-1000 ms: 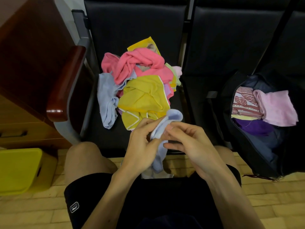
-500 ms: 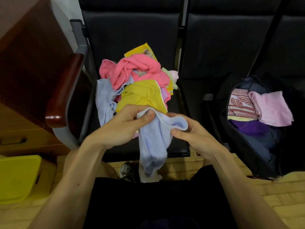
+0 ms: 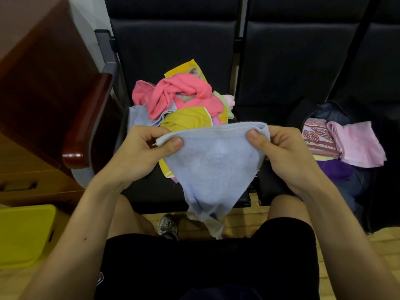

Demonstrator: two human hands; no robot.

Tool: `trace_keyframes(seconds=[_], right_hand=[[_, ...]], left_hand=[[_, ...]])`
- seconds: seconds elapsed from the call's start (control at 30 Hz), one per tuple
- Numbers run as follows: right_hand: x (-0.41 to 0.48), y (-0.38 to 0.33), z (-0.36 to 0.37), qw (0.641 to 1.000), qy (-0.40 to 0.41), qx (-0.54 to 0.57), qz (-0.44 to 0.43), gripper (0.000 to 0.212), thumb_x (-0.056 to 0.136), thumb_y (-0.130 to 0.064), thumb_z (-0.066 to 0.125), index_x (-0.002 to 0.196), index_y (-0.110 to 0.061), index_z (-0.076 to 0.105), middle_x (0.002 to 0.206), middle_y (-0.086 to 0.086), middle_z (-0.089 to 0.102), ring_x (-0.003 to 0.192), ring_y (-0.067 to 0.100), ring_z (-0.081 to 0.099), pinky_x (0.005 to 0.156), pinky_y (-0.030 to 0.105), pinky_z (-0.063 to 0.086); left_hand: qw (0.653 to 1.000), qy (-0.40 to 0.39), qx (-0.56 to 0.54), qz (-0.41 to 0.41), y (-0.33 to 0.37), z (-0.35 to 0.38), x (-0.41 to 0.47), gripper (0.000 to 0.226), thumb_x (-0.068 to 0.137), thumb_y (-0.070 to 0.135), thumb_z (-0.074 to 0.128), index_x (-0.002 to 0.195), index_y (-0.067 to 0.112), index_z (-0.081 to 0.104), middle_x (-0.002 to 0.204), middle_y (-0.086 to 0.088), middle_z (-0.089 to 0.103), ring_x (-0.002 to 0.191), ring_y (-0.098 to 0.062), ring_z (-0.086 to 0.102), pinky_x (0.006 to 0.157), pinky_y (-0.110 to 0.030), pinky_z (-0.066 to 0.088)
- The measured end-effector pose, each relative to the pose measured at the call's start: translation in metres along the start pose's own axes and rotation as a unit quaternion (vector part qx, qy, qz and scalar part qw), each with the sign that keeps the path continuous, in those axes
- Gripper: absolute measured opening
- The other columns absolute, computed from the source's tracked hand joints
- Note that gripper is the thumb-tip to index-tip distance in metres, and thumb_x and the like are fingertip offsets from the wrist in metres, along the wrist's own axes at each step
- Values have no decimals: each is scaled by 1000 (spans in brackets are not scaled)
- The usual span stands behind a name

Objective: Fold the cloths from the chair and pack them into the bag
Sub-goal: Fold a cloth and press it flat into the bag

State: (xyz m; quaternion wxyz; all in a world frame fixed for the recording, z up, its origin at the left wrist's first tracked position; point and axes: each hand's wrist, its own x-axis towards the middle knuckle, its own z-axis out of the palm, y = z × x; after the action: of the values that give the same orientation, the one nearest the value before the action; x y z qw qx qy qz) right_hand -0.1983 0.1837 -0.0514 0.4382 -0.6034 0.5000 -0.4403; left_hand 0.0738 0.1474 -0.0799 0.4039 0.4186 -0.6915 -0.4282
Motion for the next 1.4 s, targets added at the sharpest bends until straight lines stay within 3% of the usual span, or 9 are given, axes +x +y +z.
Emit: trace_keyframes(seconds=[0.1, 0.4, 0.57, 0.73, 0.93, 1.0, 1.1, 1.23, 1.4], right_hand=[[-2, 0, 1, 999, -8, 35, 26, 33, 91, -34, 49, 93, -9, 71, 94, 8, 74, 81, 14, 71, 70, 21, 56], [-5, 7, 0, 988, 14, 112, 102, 41, 96, -42, 41, 99, -17, 73, 109, 15, 71, 107, 30, 67, 97, 44, 52], [-8, 22, 0, 983, 53, 129, 120, 43, 103, -37, 36, 101, -17, 74, 104, 14, 73, 103, 28, 69, 92, 39, 55], [-13, 43, 9, 957, 93, 215, 169, 40, 104, -39, 37, 99, -20, 72, 100, 1, 77, 97, 14, 73, 79, 26, 57], [-29, 69, 36, 927, 90, 268, 246, 42, 75, -39, 70, 108, -13, 63, 104, 12, 71, 97, 29, 68, 92, 49, 52], [-37, 78, 45, 926, 18, 255, 277, 59, 58, -27, 91, 107, -11, 65, 112, 17, 72, 107, 33, 68, 97, 51, 51], [-46, 95, 55, 940, -66, 183, 280, 32, 78, -18, 83, 107, -15, 71, 108, 3, 76, 106, 19, 70, 93, 38, 54], [-51, 110, 64, 951, -62, 113, 279, 22, 96, -24, 62, 113, -11, 69, 107, 0, 75, 101, 12, 69, 77, 19, 54], [-49, 103, 46, 971, 0, 30, 237, 31, 102, -30, 48, 96, -13, 73, 90, 2, 75, 88, 10, 66, 80, 32, 50]], left_hand=[[997, 36, -65, -12, -3, 10, -3, 34, 88, 34, 69, 82, 0, 69, 71, -1, 60, 70, -10, 53, 69, -26, 43], [991, 67, -116, -14, -12, 41, -2, 32, 94, 42, 55, 90, 11, 63, 88, -25, 47, 84, -27, 46, 77, -43, 37], [992, 123, -38, 8, -7, 57, 6, 15, 89, 32, 61, 86, 19, 67, 77, 13, 61, 76, -2, 56, 71, -17, 44], [991, 129, -34, 11, 1, 80, 13, 15, 96, 9, 60, 90, -3, 66, 83, -11, 60, 76, -4, 57, 69, -17, 47], [980, 146, -128, -41, 7, 100, 20, 33, 98, 18, 59, 92, -14, 53, 82, -28, 52, 76, -18, 53, 68, -33, 49], [974, 159, -151, -57, 7, 102, 20, 30, 99, 18, 58, 92, -11, 55, 81, -22, 56, 78, -17, 57, 70, -32, 53], [968, 185, -151, -77, 9, 98, 20, 27, 99, 21, 59, 94, -6, 61, 90, -25, 62, 82, -17, 62, 75, -35, 57], [961, 205, -149, -110, -5, 85, 20, 23, 98, 29, 60, 92, 9, 68, 92, -7, 71, 89, -14, 68, 78, -36, 58], [949, 264, -105, -138, -42, 60, 21, 25, 97, 26, 63, 103, 3, 69, 91, 2, 70, 85, 0, 64, 77, -22, 50]])
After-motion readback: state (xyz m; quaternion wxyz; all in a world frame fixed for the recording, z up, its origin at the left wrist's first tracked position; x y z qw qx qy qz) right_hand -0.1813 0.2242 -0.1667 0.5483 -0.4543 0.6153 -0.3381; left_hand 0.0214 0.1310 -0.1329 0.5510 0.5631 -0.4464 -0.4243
